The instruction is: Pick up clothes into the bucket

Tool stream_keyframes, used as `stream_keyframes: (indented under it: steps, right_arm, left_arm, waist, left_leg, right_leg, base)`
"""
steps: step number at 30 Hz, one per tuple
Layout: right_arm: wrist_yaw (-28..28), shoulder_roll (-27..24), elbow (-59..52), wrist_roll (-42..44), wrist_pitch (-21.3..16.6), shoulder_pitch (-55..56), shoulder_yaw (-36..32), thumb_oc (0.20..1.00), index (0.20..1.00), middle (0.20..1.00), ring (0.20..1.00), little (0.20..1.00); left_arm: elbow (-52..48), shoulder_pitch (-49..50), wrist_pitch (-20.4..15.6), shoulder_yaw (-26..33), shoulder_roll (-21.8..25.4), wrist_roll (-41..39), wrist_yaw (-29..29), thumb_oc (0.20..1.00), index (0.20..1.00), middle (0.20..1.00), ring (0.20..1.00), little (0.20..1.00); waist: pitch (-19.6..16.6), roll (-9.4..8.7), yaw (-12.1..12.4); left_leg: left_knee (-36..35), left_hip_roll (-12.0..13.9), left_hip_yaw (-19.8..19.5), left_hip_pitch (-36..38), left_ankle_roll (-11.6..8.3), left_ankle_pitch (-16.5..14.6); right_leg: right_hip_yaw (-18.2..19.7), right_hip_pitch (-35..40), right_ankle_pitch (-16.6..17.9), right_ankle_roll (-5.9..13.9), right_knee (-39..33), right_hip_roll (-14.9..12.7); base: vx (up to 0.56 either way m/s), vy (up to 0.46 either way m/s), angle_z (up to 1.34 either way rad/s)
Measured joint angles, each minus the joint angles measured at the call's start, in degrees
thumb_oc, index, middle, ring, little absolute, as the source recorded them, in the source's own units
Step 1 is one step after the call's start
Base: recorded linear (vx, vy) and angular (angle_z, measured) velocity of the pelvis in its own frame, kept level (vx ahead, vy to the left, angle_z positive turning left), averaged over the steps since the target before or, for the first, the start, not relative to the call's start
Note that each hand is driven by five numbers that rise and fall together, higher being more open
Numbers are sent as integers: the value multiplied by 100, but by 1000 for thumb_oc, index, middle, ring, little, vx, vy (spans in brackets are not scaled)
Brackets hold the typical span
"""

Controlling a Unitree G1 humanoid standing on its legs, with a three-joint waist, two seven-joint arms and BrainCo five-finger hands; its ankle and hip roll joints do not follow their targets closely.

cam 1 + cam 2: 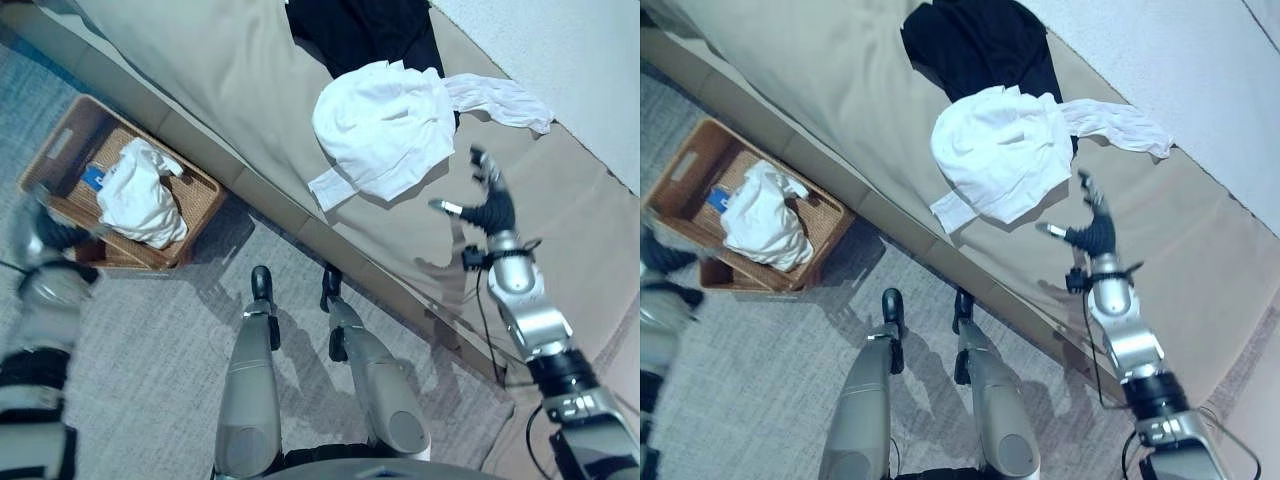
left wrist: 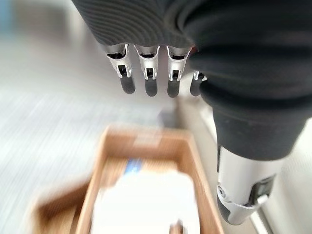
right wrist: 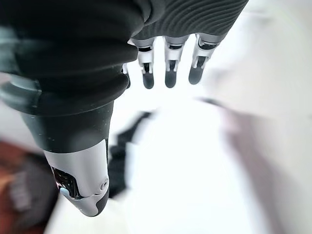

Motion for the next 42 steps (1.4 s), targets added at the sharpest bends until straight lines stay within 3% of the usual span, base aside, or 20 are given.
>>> stream_keyframes:
  steps: [2,5,10,11,12,16,18,24,32,41,42]
  right_arm:
    - [-112,-247,390,-107,6,-560,135,1000,1000,1000,1000,1000]
    - [-221,-300,1107,-103,69,-1350,357,1000,1000,1000,1000,1000]
    - [-591,-245,2640,-91,264,-2504,891,1000,1000,1000,1000,1000]
    - [-621,-277,2894,-85,321,-2690,1022,1000,1000,1000,1000,1000]
    - [-707,-242,3074,-76,376,-2904,1029,1000,1000,1000,1000,1000]
    - [-854,-276,4323,188,557,-4106,1483,1000,1000,1000,1000,1000]
    - [-893,-261,4813,275,586,-4481,1747,1000,1000,1000,1000,1000]
    - [-703,20,6647,367,790,-5580,2754,1000,1000,1000,1000,1000]
    - [-325,-59,7219,65,951,-5971,3217,1000,1000,1000,1000,1000]
    - [-63,-257,7245,-325,966,-6112,3505,1000,1000,1000,1000,1000]
    - [-28,-255,7242,-333,965,-6122,3544,693,693,693,693,693]
  left_arm:
    - [85,-20,-222,-440,-426,-80,4,1000,1000,1000,1000,1000]
    - [201,-22,-553,-634,-1044,-456,16,1000,1000,1000,1000,1000]
    - [167,222,-835,-1040,-1608,-932,138,1000,1000,1000,1000,1000]
    - [154,229,-865,-1110,-1628,-1016,141,1000,1000,1000,1000,1000]
    - [117,290,-896,-1185,-1660,-1083,167,1000,1000,1000,1000,1000]
    - [-79,329,-967,-1344,-1759,-1286,295,1000,1000,1000,1000,1000]
    - [-131,355,-982,-1504,-1791,-1343,345,1000,1000,1000,1000,1000]
    - [71,288,-1033,-1975,-1849,-1517,402,1000,1000,1000,1000,1000]
    - [1255,-124,-987,-2204,-2110,-2203,277,1000,1000,1000,1000,1000]
    - [1470,-391,-975,-2380,-2195,-2495,93,1000,1000,1000,1000,1000]
    - [1478,-415,-978,-2421,-2195,-2547,88,1000,1000,1000,1000,1000]
  waist:
    - [22,101,182]
    - [31,323,375]
    - [42,675,756]
    - [43,680,757]
    - [46,697,939]
    - [50,731,976]
    - [53,738,1106]
    - [52,737,1139]
    - [46,748,1104]
    - [42,744,1051]
    - [40,740,1018]
  left_leg:
    - [-331,-64,-41,172,-53,195]
    - [-664,-142,-205,248,-87,415]
    - [-925,-183,-519,163,-144,643]
    - [-935,-184,-524,124,-148,662]
    - [-938,-179,-583,-3,-149,705]
    - [-921,-219,-839,-544,-213,833]
    - [-931,-236,-956,-698,-281,878]
    - [-839,-262,-1109,-1169,-265,929]
    - [-834,-301,-1196,-1541,-313,991]
    - [-861,-314,-1252,-1720,-290,1063]
    - [-863,-314,-1252,-1720,-287,1066]
  right_leg:
    - [-40,46,-20,-3,2,-47]
    - [-223,29,-77,-24,46,-107]
    - [-497,-242,-328,-63,462,-164]
    - [-497,-322,-365,-99,550,-171]
    - [-563,-512,-444,-102,735,-191]
    - [-781,-1169,-689,-200,1261,-288]
    - [-861,-1397,-844,-215,1521,-338]
    - [-956,-1909,-971,-247,1838,-396]
    - [-1021,-2292,-988,-265,1965,-449]
    - [-1070,-2472,-986,-280,2010,-468]
    - [-1070,-2473,-984,-283,2007,-469]
  base:
    - [31,-59,20]
    - [20,-73,30]
    - [8,-124,29]
    - [-2,-103,21]
    - [7,-137,14]
    - [31,-121,33]
    - [54,-121,27]
    - [18,-34,12]
    - [10,0,4]
    - [5,4,2]
    - [0,0,0]
